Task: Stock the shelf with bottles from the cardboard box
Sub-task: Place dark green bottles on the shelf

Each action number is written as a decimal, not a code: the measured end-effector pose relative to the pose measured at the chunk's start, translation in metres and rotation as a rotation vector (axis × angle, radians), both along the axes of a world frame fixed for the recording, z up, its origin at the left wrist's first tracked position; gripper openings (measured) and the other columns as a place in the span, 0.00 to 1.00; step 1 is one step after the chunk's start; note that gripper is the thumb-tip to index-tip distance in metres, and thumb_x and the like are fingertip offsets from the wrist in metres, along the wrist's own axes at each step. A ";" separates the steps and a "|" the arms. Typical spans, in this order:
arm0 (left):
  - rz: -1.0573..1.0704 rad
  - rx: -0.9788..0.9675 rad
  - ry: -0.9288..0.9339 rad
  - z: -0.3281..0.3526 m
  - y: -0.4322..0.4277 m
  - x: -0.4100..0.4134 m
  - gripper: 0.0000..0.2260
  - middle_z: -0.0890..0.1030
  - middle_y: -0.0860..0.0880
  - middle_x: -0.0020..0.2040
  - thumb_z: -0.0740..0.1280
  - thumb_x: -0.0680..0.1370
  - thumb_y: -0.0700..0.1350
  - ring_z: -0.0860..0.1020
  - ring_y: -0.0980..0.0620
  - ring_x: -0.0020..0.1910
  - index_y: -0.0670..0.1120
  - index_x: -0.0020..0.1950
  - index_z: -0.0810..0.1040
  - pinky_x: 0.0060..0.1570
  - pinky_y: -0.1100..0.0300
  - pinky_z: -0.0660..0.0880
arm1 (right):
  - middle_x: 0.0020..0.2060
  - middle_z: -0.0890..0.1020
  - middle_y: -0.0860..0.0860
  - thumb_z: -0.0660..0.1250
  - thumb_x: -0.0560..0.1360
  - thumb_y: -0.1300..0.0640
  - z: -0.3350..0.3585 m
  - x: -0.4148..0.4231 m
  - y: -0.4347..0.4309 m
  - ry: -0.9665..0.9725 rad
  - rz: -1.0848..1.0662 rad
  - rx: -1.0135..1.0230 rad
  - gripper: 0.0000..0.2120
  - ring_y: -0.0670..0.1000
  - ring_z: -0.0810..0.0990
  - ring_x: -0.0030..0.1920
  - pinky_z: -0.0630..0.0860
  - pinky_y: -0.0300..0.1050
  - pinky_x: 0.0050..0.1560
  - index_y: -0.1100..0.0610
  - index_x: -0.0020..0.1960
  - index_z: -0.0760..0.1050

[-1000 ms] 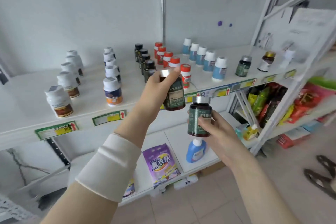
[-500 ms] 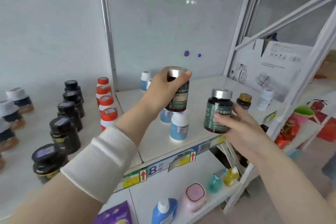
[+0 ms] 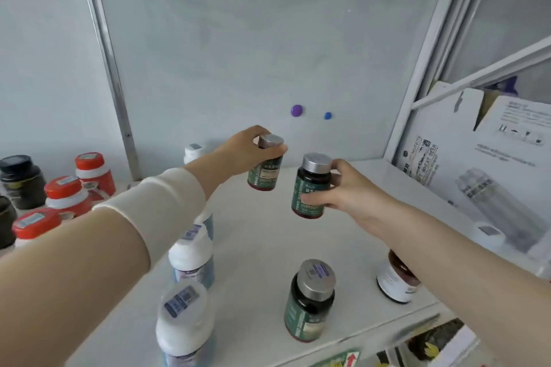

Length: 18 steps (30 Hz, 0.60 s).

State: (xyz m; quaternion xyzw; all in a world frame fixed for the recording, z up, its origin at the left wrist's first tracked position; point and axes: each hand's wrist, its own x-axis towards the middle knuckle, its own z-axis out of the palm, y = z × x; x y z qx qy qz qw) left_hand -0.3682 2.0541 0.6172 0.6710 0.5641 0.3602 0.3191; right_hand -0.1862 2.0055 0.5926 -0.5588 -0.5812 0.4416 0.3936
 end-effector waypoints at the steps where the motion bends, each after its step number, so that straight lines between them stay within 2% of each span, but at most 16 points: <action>1: 0.018 -0.025 -0.001 -0.002 0.010 0.003 0.19 0.75 0.49 0.54 0.69 0.75 0.53 0.74 0.50 0.51 0.49 0.63 0.73 0.47 0.59 0.69 | 0.56 0.78 0.56 0.74 0.66 0.68 -0.003 0.000 0.013 -0.016 0.028 -0.021 0.28 0.55 0.77 0.59 0.72 0.54 0.64 0.55 0.60 0.66; 2: 0.037 -0.041 -0.001 -0.004 0.020 0.005 0.19 0.75 0.49 0.54 0.69 0.74 0.52 0.74 0.50 0.51 0.48 0.63 0.73 0.48 0.59 0.69 | 0.55 0.77 0.56 0.74 0.66 0.69 -0.006 0.000 0.024 -0.028 0.058 -0.038 0.28 0.55 0.77 0.58 0.73 0.52 0.62 0.55 0.60 0.66; 4: 0.074 -0.065 0.005 -0.008 0.039 0.008 0.19 0.75 0.49 0.55 0.69 0.74 0.52 0.75 0.50 0.51 0.48 0.63 0.73 0.48 0.59 0.70 | 0.52 0.76 0.55 0.74 0.66 0.68 -0.014 -0.002 0.044 -0.083 0.112 -0.056 0.29 0.54 0.77 0.54 0.74 0.45 0.53 0.55 0.62 0.66; 6: 0.098 -0.109 -0.011 -0.012 0.057 0.009 0.19 0.75 0.48 0.55 0.69 0.75 0.51 0.75 0.49 0.50 0.48 0.64 0.73 0.45 0.61 0.73 | 0.49 0.75 0.52 0.74 0.66 0.67 -0.024 -0.007 0.062 -0.150 0.155 -0.058 0.29 0.53 0.76 0.51 0.71 0.43 0.48 0.56 0.63 0.66; 8: 0.126 -0.136 -0.017 -0.018 0.075 0.010 0.19 0.75 0.47 0.54 0.70 0.74 0.50 0.76 0.49 0.49 0.46 0.63 0.73 0.45 0.60 0.77 | 0.44 0.74 0.48 0.75 0.66 0.65 -0.031 -0.012 0.079 -0.203 0.178 -0.055 0.30 0.52 0.75 0.50 0.72 0.44 0.49 0.57 0.63 0.67; 9: 0.147 -0.133 0.001 -0.021 0.085 0.010 0.19 0.75 0.47 0.53 0.71 0.74 0.49 0.76 0.48 0.50 0.46 0.62 0.74 0.50 0.57 0.78 | 0.43 0.74 0.47 0.75 0.66 0.65 -0.034 -0.016 0.088 -0.231 0.183 -0.051 0.30 0.52 0.75 0.51 0.74 0.45 0.51 0.57 0.63 0.67; 11: 0.177 -0.128 0.052 -0.029 0.103 0.010 0.20 0.75 0.46 0.52 0.72 0.73 0.50 0.77 0.46 0.53 0.43 0.61 0.75 0.59 0.51 0.76 | 0.47 0.75 0.49 0.75 0.65 0.64 -0.037 -0.022 0.107 -0.284 0.189 -0.043 0.30 0.55 0.76 0.55 0.75 0.49 0.57 0.57 0.63 0.66; 12: 0.178 -0.135 0.088 -0.033 0.111 0.009 0.20 0.76 0.45 0.52 0.72 0.72 0.50 0.77 0.46 0.53 0.43 0.60 0.75 0.60 0.50 0.75 | 0.50 0.75 0.51 0.75 0.65 0.63 -0.038 -0.025 0.114 -0.305 0.188 -0.043 0.30 0.56 0.76 0.57 0.75 0.51 0.59 0.58 0.63 0.66; 15: 0.160 -0.131 0.230 -0.044 0.132 0.008 0.20 0.76 0.45 0.51 0.72 0.72 0.51 0.74 0.48 0.49 0.42 0.58 0.76 0.55 0.54 0.75 | 0.55 0.75 0.53 0.75 0.66 0.63 -0.043 -0.033 0.131 -0.342 0.194 -0.062 0.30 0.56 0.75 0.60 0.75 0.52 0.60 0.59 0.63 0.65; 18: 0.142 -0.112 0.351 -0.047 0.143 0.010 0.18 0.75 0.49 0.48 0.71 0.72 0.52 0.73 0.50 0.48 0.43 0.57 0.77 0.46 0.59 0.69 | 0.57 0.75 0.53 0.75 0.66 0.62 -0.049 -0.036 0.140 -0.357 0.211 -0.059 0.30 0.55 0.75 0.60 0.74 0.50 0.60 0.59 0.63 0.64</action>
